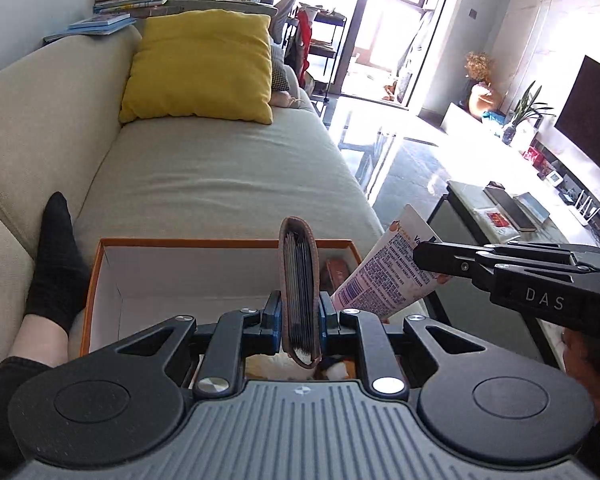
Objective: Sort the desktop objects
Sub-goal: 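Carry the wallet with the left gripper and packet with the right gripper into the box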
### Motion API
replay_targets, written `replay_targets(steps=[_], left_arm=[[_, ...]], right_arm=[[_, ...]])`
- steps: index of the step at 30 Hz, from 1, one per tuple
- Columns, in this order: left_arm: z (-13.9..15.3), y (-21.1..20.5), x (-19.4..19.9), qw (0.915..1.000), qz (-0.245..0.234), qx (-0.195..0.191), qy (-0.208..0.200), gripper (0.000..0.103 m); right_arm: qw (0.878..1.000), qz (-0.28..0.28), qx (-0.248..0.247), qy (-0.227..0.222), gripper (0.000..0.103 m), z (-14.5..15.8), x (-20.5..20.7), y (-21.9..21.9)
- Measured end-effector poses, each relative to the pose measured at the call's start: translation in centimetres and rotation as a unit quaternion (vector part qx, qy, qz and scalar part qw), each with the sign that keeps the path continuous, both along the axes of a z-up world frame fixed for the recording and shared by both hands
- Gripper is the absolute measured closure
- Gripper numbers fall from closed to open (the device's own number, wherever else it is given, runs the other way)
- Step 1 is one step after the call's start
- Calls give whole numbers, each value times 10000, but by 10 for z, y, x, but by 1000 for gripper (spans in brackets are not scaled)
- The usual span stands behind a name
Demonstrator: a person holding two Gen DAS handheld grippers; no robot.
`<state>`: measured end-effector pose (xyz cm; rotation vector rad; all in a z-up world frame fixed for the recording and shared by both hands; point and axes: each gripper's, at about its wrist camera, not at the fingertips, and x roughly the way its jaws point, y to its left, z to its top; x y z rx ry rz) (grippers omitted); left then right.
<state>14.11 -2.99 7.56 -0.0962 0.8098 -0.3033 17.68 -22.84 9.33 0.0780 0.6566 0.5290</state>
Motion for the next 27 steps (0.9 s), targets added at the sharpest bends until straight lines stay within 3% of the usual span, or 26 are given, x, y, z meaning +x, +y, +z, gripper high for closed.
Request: replay_targets(steps=[8, 13, 20, 27], left_arm=[[-60, -6, 75, 9975, 95, 100, 699, 84], [-90, -12, 100, 9944, 57, 88, 1056, 84], [-109, -15, 108, 9922, -10, 13, 1248, 84], [-110, -18, 108, 9921, 15, 22, 1256, 84]], right_arm=[[9980, -317, -450, 321, 100, -49, 66, 29], [9956, -438, -636, 527, 100, -69, 89, 38], [9927, -501, -787, 764, 100, -87, 102, 42], [9910, -580, -765, 928, 99, -94, 106, 40]])
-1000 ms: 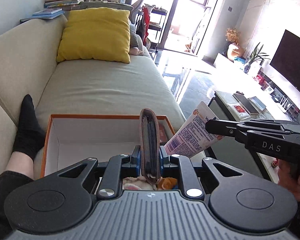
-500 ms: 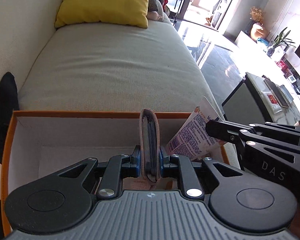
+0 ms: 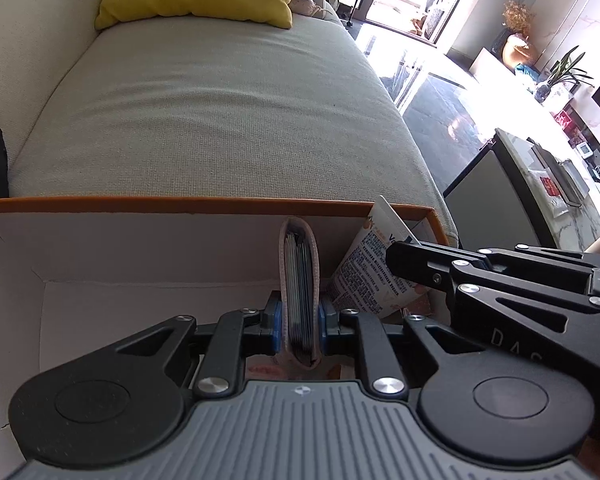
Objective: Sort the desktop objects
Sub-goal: 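Carry the wallet with the left gripper and packet with the right gripper into the box, then open the left gripper on the wallet while the right gripper releases the packet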
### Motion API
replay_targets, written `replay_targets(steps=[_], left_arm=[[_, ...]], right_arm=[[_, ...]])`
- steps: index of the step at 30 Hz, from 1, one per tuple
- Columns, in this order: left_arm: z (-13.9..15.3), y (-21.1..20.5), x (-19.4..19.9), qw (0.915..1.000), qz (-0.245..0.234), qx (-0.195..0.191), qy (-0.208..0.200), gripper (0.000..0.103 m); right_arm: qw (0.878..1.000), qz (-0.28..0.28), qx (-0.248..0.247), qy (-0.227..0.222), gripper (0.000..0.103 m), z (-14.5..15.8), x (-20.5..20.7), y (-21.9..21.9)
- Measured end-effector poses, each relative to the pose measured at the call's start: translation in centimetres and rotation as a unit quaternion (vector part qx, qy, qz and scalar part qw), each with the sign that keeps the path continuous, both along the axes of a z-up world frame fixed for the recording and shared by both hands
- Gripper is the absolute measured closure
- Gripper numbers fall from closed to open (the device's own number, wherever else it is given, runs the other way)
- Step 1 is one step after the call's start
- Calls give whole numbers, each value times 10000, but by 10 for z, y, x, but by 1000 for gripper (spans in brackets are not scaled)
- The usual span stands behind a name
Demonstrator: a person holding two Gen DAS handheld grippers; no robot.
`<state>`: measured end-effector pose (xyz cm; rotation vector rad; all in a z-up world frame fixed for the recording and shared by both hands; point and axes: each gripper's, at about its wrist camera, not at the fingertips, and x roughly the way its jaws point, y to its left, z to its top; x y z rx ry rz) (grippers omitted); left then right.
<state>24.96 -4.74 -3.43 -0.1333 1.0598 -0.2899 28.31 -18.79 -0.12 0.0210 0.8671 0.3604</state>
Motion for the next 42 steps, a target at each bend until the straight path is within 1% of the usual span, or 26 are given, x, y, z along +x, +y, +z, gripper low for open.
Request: replay_targets(steps=[2, 8, 11, 14, 16, 17, 19, 22, 25, 32, 36, 37, 39, 42], left_arm=[[0, -1, 1, 10000, 1, -8, 14, 84], [2, -3, 4, 10000, -16, -14, 77, 83], [5, -6, 4, 9999, -101, -30, 96, 83], [6, -10, 6, 9998, -168, -48, 101, 80], [5, -10, 7, 9996, -135, -165, 163, 78], [3, -8, 8, 9993, -106, -270, 222, 76], [0, -7, 9, 9983, -39, -499, 313, 74], [-1, -4, 6, 9979, 66, -586, 268, 73], [1, 1, 5, 9965, 130, -774, 292, 71], [17, 4, -4, 9957, 153, -907, 100, 71], [23, 1, -8, 9966, 136, -808, 0, 72], [24, 0, -8, 9971, 117, -754, -26, 73], [24, -3, -10, 9980, 64, -631, -47, 80], [23, -7, -10, 9982, 38, -594, -68, 84]], right_arm=[[9999, -33, 71, 91, 96, -1, 1, -3], [9985, -107, 480, 234, 96, 2, 3, -14], [9973, -165, 695, 142, 94, 9, -1, -24], [9969, -268, 735, 23, 89, 14, -4, -31], [9968, -301, 741, 5, 86, 14, -6, -34], [9968, -304, 739, -2, 85, 14, -7, -36], [9968, -324, 728, -9, 85, 12, -10, -37], [9967, -329, 739, -8, 85, 10, -13, -39], [9966, -335, 752, -35, 84, 9, -18, -43], [9963, -392, 762, -109, 84, 12, -22, -48], [9963, -370, 772, -119, 84, 11, -25, -48], [9964, -364, 760, -116, 84, 11, -26, -48], [9967, -346, 728, -114, 84, 10, -27, -48], [9968, -326, 717, -96, 84, 9, -28, -47]])
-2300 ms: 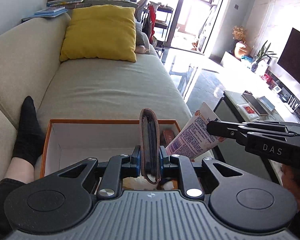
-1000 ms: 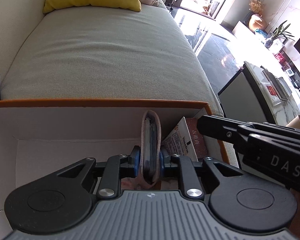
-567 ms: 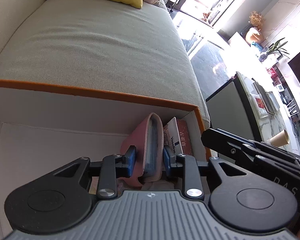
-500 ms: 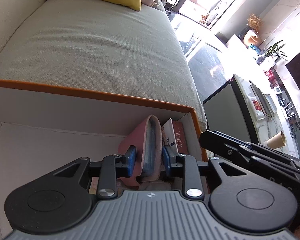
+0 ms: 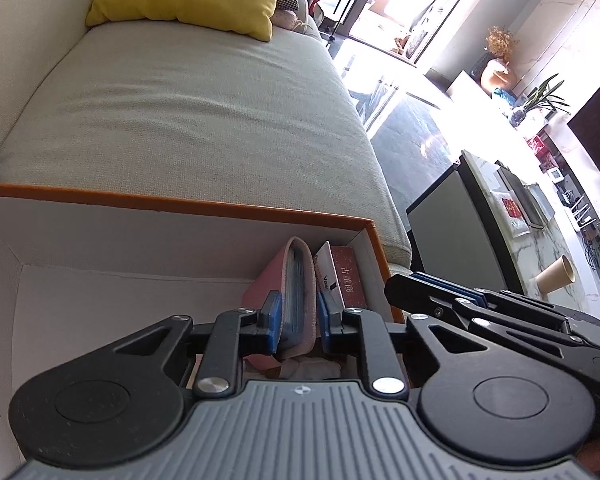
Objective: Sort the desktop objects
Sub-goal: 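Open the left gripper on the wallet while the right gripper releases the packet, then withdraw both grippers from the box toward the remaining items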
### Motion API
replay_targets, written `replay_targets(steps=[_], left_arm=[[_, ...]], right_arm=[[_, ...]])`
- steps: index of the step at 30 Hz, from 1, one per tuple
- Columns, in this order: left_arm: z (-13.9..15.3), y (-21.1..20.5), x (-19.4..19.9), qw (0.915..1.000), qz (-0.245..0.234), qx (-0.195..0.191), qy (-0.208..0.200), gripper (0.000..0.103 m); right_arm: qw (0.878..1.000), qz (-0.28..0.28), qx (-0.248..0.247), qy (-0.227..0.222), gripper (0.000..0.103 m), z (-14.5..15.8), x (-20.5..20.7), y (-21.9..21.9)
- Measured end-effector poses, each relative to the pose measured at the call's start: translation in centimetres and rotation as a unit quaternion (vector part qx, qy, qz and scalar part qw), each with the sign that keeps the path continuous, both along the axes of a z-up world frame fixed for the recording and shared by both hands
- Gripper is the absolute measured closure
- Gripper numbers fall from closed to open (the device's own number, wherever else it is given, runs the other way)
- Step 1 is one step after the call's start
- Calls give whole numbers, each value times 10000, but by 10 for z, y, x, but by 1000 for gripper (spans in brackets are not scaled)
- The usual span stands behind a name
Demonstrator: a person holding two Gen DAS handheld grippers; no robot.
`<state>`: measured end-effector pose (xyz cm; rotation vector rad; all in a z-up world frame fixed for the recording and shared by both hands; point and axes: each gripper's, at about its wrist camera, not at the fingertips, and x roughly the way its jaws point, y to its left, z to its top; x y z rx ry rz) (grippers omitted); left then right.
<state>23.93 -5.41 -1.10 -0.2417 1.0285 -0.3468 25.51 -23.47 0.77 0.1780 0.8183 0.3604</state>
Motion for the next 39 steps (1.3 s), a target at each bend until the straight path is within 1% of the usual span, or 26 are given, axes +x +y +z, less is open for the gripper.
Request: replay_targets(steps=[12, 14, 19, 22, 25, 26, 28, 29, 33, 36, 39], left_arm=[[2, 0, -2, 9999, 109, 83, -105, 84], [6, 0, -5, 9996, 142, 134, -210, 84], [24, 3, -26, 9969, 177, 229, -730, 84], [35, 5, -43, 9939, 217, 249, -1056, 84], [46, 9, -64, 9879, 280, 354, -1486, 84], [50, 10, -72, 9850, 293, 430, -1647, 84], [57, 13, -90, 9783, 327, 560, -1968, 83], [59, 15, -96, 9767, 343, 597, -2031, 83], [69, 27, -126, 9727, 444, 633, -2187, 83], [71, 37, -146, 9695, 569, 779, -2254, 82], [70, 50, -166, 9675, 685, 910, -2259, 82]], right_arm=[[9999, 122, -43, -79, 83, 2, -10, 2], [9998, 160, -78, -107, 83, 4, -14, 3], [9988, 357, -144, -316, 83, 7, -27, 10], [9974, 516, -159, -476, 83, 8, -37, 16], [9945, 643, -164, -808, 83, 8, -52, 22], [9935, 698, -198, -876, 83, 9, -57, 25], [9917, 808, -229, -976, 76, 8, -66, 29], [9905, 862, -248, -1044, 72, 8, -72, 31], [9862, 995, -253, -1297, 71, 9, -96, 38], [9871, 1053, -66, -1204, 67, 11, -111, 41], [9854, 1205, 202, -1182, 67, 14, -128, 45]])
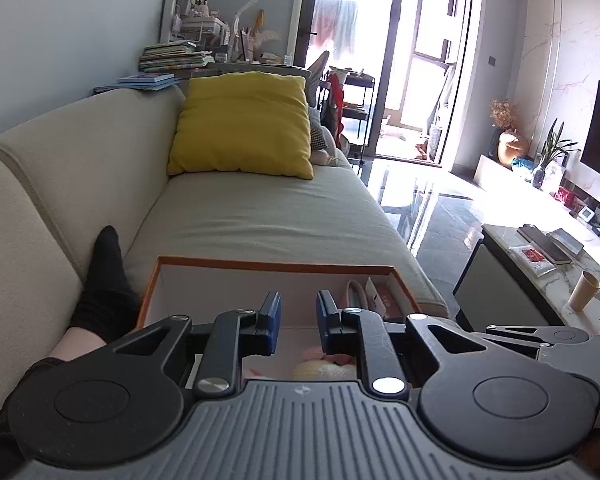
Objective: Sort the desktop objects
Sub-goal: 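Withdraw both grippers from the box toward the remaining items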
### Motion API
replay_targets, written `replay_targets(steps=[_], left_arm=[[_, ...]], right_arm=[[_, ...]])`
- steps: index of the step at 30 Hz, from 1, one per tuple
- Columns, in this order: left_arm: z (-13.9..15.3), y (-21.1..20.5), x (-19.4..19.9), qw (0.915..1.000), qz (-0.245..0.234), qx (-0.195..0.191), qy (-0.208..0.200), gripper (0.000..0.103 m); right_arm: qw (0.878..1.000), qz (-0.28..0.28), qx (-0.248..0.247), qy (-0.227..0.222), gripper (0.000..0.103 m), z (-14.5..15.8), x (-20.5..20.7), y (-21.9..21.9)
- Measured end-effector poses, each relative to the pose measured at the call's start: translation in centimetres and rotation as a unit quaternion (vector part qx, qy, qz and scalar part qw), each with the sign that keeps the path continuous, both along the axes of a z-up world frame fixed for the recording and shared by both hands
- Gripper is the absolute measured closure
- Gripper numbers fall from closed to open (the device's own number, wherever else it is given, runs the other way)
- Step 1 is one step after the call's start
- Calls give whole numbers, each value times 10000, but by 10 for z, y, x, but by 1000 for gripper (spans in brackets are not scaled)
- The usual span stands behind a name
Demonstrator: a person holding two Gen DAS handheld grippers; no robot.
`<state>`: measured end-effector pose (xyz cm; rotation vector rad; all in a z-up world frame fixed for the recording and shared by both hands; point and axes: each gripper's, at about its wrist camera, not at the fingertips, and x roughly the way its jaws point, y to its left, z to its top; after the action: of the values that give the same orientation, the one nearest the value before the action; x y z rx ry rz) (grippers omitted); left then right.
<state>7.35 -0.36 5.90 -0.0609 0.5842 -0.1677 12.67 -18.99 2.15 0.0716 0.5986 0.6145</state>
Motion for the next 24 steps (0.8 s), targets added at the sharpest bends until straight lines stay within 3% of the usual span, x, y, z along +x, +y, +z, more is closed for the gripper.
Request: replay_targets(steps=[3, 6, 9, 19, 24], left_arm=[[-4, 14, -16, 9999, 95, 65, 121, 82], [-13, 27, -30, 9992, 185, 40, 357, 82], [-26, 43, -42, 9974, 283, 52, 655, 82], [-81, 73, -74, 9839, 316, 50, 1759, 82], [-102, 72, -80, 9768, 272, 99, 2122, 77]], right_arm=[[9994, 306, -96, -161, 66, 4, -19, 11], [9976, 652, -127, -205, 54, 6, -36, 22], [9955, 913, -234, -101, 54, 2, -46, 33], [9844, 1130, -1072, 818, 54, -51, -54, 67], [9751, 1220, -1312, 1305, 54, -81, -55, 79]])
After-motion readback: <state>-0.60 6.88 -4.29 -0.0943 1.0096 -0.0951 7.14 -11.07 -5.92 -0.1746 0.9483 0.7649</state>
